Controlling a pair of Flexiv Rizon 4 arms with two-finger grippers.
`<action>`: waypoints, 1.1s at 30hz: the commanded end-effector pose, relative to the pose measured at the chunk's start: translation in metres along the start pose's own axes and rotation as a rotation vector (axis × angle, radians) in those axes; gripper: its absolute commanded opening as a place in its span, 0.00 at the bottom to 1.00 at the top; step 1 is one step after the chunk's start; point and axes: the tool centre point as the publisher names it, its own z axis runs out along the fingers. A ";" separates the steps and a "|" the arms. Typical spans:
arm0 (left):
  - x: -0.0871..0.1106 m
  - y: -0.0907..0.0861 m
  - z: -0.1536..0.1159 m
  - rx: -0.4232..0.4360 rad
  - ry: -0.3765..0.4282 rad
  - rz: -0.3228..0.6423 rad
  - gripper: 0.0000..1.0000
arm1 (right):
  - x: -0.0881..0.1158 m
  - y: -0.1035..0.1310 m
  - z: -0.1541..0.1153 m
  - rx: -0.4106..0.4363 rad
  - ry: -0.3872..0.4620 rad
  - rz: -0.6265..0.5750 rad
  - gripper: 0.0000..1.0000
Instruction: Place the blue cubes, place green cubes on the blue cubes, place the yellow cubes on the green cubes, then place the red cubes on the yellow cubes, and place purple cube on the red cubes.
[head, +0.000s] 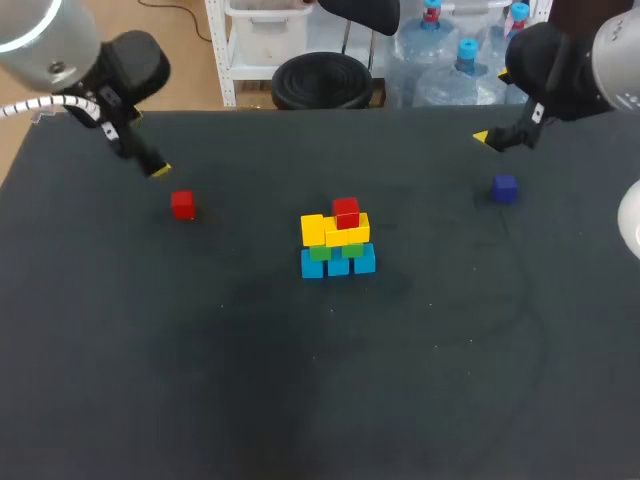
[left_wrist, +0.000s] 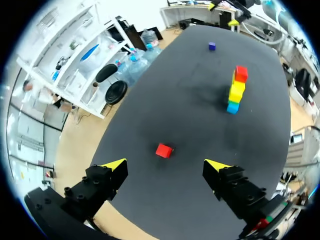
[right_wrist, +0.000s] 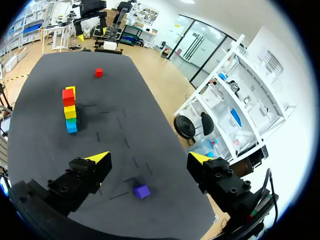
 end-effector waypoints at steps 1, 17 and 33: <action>-0.003 0.006 0.025 0.043 0.013 0.042 1.00 | -0.001 0.004 0.000 0.093 0.006 0.001 1.00; 0.032 0.020 0.091 0.169 0.079 0.137 1.00 | -0.001 0.004 0.000 0.093 0.006 0.001 1.00; 0.021 0.009 0.121 0.304 0.077 0.303 1.00 | -0.001 0.004 0.000 0.093 0.006 0.001 1.00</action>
